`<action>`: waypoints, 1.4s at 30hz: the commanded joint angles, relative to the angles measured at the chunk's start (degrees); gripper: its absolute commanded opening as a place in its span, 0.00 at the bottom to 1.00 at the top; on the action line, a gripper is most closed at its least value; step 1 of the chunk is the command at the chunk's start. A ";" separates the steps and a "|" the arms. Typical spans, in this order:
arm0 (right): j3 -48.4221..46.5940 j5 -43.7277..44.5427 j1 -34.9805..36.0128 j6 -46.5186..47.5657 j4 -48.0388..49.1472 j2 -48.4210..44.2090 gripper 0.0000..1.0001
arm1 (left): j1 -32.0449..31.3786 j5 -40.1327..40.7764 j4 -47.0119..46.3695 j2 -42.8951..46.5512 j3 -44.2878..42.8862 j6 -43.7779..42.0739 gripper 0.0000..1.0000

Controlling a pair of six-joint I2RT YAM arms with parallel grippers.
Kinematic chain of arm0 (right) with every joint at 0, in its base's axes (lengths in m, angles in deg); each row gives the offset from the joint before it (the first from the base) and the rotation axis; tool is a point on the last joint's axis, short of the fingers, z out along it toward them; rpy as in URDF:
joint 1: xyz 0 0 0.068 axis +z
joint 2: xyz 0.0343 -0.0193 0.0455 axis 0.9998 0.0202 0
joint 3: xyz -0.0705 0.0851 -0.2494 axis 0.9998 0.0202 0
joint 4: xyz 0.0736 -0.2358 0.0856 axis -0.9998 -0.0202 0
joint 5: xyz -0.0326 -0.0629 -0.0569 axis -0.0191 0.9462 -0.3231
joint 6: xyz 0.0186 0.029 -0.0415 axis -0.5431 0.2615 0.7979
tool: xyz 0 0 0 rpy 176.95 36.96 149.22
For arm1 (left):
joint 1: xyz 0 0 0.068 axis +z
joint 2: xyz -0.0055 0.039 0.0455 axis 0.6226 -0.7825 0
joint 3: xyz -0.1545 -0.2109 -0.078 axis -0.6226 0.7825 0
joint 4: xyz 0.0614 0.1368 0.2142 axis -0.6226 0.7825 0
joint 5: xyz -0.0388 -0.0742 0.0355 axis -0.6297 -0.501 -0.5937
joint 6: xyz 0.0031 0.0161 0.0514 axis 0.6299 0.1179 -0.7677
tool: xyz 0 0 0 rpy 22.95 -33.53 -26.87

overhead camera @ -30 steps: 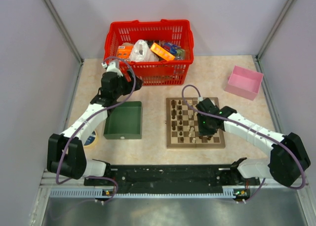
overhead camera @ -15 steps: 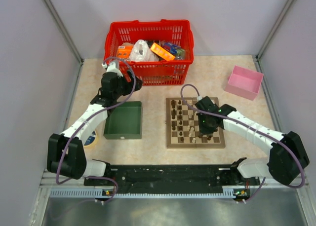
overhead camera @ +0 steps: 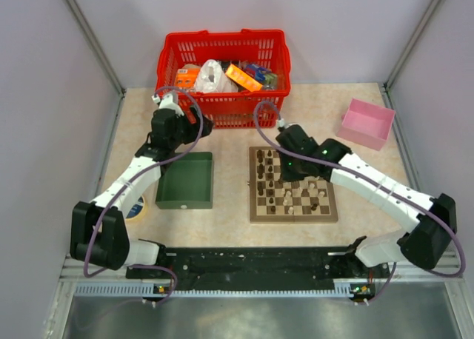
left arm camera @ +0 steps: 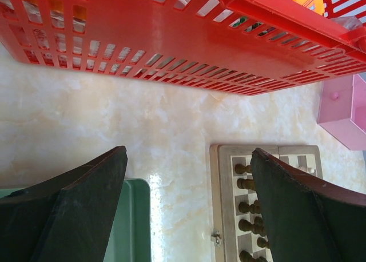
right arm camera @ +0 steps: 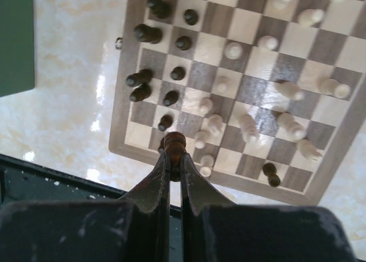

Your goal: Set up the chess pieces on the board

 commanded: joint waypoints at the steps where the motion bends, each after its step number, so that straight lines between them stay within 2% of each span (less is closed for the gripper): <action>1: -3.06 0.81 5.70 -0.13 3.18 5.98 0.00 | 0.36 2.20 -0.16 3.03 -0.23 -0.43 0.94; 11: -4.91 0.55 11.86 1.10 6.88 15.22 0.00 | 1.76 10.99 5.91 5.31 0.03 0.62 0.94; 23: -3.85 1.08 13.89 2.59 9.60 20.14 0.00 | 2.73 11.70 6.35 6.10 1.09 1.06 0.94; 42: -4.03 3.98 13.98 1.89 6.62 21.90 0.00 | 3.08 11.17 5.82 5.58 1.62 1.59 0.94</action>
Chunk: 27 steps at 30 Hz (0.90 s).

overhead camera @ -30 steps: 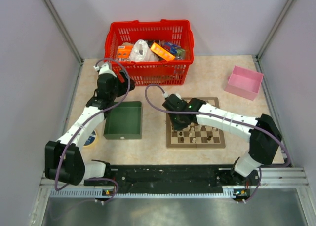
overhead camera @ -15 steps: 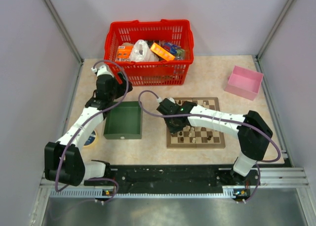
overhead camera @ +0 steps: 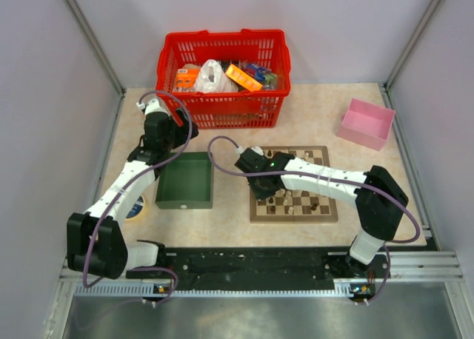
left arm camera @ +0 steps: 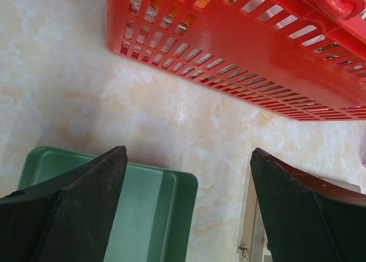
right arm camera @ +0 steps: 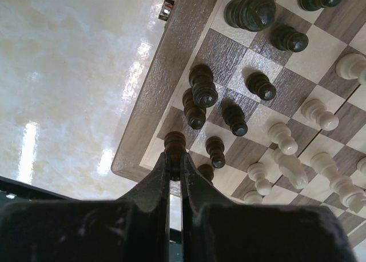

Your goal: Set up the chess pieces on the board

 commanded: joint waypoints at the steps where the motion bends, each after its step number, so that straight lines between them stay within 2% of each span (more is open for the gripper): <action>1: -1.95 1.77 0.86 0.05 -0.29 1.05 0.00 | 0.37 0.39 -1.81 1.45 0.59 0.26 0.94; 15: -2.22 2.21 0.86 -0.03 1.11 2.72 0.01 | 0.46 0.30 -2.16 1.62 0.85 0.43 0.94; 19: -2.13 2.12 0.77 0.05 1.20 2.55 0.06 | 0.46 0.22 -2.34 1.71 1.03 0.52 0.94; 21: -2.04 2.12 0.86 -0.03 1.20 2.55 0.14 | 0.46 0.22 -2.42 1.71 0.94 0.52 0.94; 27: -2.92 1.51 0.77 -0.21 1.12 1.23 0.25 | 0.46 -0.05 -2.34 1.62 1.03 0.43 0.94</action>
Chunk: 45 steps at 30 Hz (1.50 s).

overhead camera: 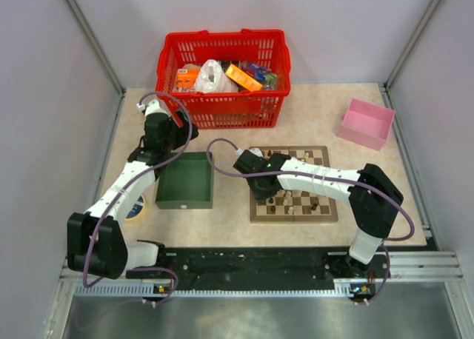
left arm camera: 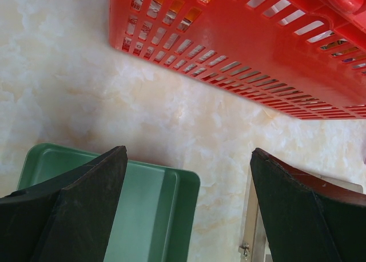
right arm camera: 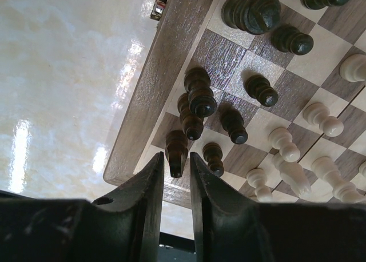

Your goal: Set up the chess pieces on the board

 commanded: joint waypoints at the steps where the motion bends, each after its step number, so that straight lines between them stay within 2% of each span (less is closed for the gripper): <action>1: -3.27 0.41 0.77 0.03 0.83 -1.20 0.27 | 0.39 0.00 -2.20 1.62 0.44 0.22 0.94; 6: -5.38 -0.20 0.77 0.38 -1.10 -3.83 0.30 | 0.39 0.00 -1.94 1.97 0.44 0.13 0.94; 11: -4.33 3.56 0.42 0.12 -3.30 -11.56 0.35 | 0.39 -0.09 -2.03 2.24 0.35 0.21 0.94; 14: -0.04 6.56 -2.64 -2.50 -4.96 -17.53 0.37 | 0.39 -0.44 -2.12 2.41 0.35 0.48 0.94; 18: 10.32 4.46 -9.76 -10.06 -7.60 -25.97 0.37 | 0.39 -1.32 -2.29 2.41 0.44 0.92 0.94; 23: 18.95 4.55 -11.70 -17.27 -11.30 -33.09 0.40 | 0.39 -2.81 -2.99 1.97 0.53 0.83 0.94; 28: 23.36 2.35 -14.52 -18.43 -9.11 -32.41 0.39 | 0.39 -3.78 -3.70 1.27 0.53 0.83 0.93; 35: 22.66 4.98 -15.39 -17.55 -8.40 -29.94 0.39 | 0.39 -3.87 -3.88 0.83 0.00 0.83 0.93; 45: 25.82 2.17 -21.55 -14.12 -4.45 -31.00 0.38 | 0.39 -4.22 -4.14 0.13 0.00 0.92 0.93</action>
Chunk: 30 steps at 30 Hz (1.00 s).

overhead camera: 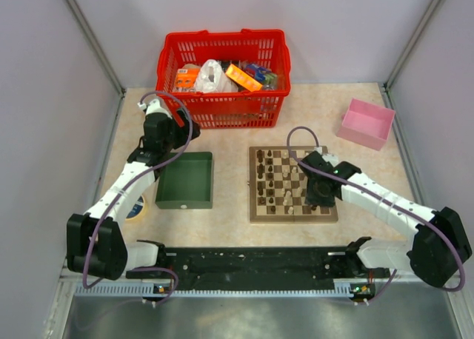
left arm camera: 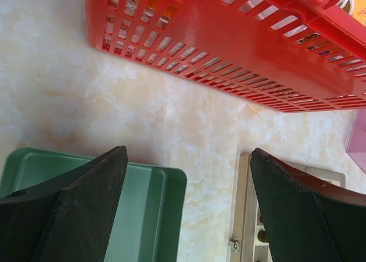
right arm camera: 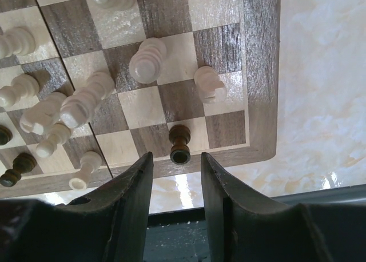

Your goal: Set up the chess pieces on the board

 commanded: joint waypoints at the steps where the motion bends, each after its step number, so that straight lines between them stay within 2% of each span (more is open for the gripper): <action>1: 0.88 -1.11 -2.12 1.60 3.40 -1.23 0.38 | 0.35 -0.88 -2.76 -0.31 -0.26 0.59 0.93; 8: 1.06 -1.81 -3.00 3.09 5.07 0.36 0.33 | 0.35 -0.88 -2.94 -0.22 0.00 0.68 0.93; 27: 1.41 -1.55 -3.53 4.23 4.99 2.29 0.30 | 0.35 -0.97 -3.02 -0.49 0.09 0.77 0.93; 30: 1.23 -1.55 -3.53 4.41 4.99 2.73 0.25 | 0.35 -0.97 -3.02 -0.49 0.09 0.77 0.93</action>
